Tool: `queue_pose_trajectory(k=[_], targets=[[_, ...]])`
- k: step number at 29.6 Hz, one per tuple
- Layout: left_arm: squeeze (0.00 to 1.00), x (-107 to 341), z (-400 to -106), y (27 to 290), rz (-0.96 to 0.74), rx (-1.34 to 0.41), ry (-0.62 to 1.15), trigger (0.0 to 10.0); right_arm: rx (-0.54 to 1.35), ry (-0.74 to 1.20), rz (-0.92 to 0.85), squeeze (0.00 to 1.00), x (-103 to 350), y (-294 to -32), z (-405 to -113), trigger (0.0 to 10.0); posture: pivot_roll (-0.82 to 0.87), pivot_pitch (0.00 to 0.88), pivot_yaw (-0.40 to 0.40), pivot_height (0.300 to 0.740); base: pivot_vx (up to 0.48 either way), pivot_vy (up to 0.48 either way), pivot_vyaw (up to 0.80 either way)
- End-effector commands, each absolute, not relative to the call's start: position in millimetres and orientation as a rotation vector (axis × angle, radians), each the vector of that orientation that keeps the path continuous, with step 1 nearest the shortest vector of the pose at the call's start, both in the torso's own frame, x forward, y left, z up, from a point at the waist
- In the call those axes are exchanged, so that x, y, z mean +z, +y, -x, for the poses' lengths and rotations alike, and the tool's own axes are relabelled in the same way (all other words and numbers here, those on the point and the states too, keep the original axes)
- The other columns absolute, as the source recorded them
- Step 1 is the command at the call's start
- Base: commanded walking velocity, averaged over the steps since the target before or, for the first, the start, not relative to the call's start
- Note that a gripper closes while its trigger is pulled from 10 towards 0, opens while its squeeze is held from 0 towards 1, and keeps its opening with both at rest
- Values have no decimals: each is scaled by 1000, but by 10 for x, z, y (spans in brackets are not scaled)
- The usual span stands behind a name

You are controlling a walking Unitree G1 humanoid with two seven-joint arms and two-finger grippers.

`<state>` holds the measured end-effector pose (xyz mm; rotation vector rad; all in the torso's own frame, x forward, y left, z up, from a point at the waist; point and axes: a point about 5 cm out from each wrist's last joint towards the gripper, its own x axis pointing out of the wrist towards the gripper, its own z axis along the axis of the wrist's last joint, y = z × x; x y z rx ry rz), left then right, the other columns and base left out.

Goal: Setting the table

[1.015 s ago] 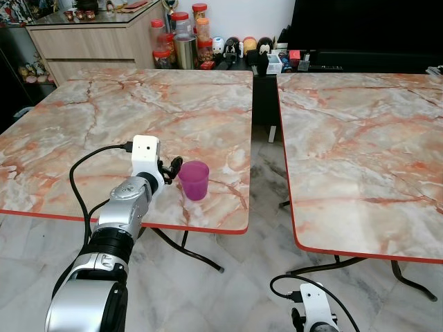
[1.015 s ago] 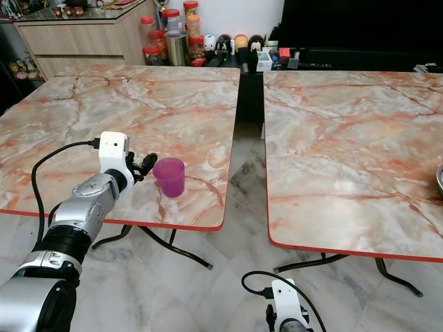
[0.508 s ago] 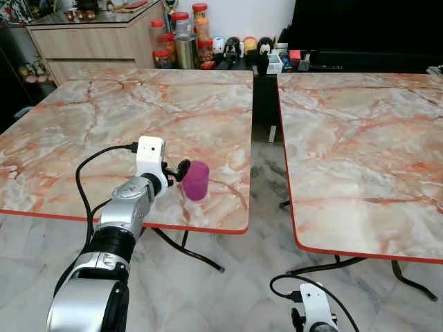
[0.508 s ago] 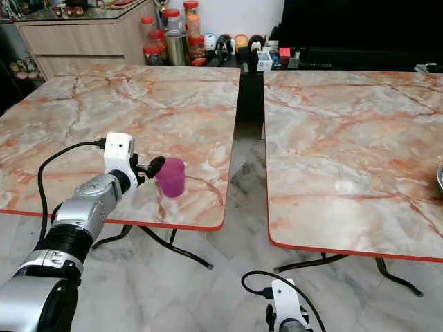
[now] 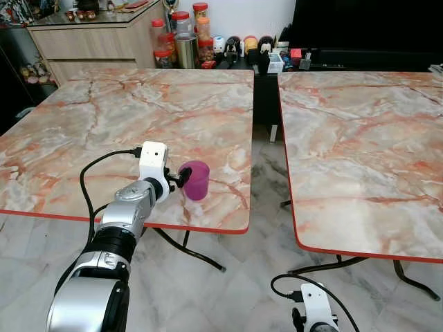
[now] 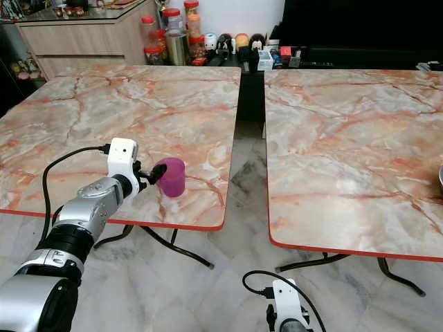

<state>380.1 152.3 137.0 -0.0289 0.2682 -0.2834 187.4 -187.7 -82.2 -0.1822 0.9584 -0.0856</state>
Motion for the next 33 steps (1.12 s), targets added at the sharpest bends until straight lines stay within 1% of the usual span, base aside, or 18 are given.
queue_pose_trajectory(k=[1, 6, 7, 8, 33], targets=[[0, 1382, -3819, 1505, -9, -299, 292, 10000, -90, 959, 167, 0, -828, -1859, -1867, 10000, 0, 0, 58, 740, 0, 0, 0], [0, 1370, -3810, 1491, -14, -320, 305, 10000, -91, 961, 167, 0, -831, -1855, -1862, 10000, 2, 0, 60, 740, 0, 0, 0], [0, 1370, -3808, 1490, -13, -323, 305, 6431, -92, 961, 167, 0, -831, -1855, -1861, 10000, 2, 0, 60, 740, 0, 0, 0], [0, 1370, -3805, 1490, -14, -327, 305, 0, -93, 961, 167, 0, -831, -1856, -1860, 10000, 2, 0, 60, 740, 0, 0, 0], [0, 1408, -3794, 1506, -14, -356, 304, 0, -94, 959, 166, 0, -823, -1851, -1880, 10000, 7, 0, 62, 740, 0, 0, 0]])
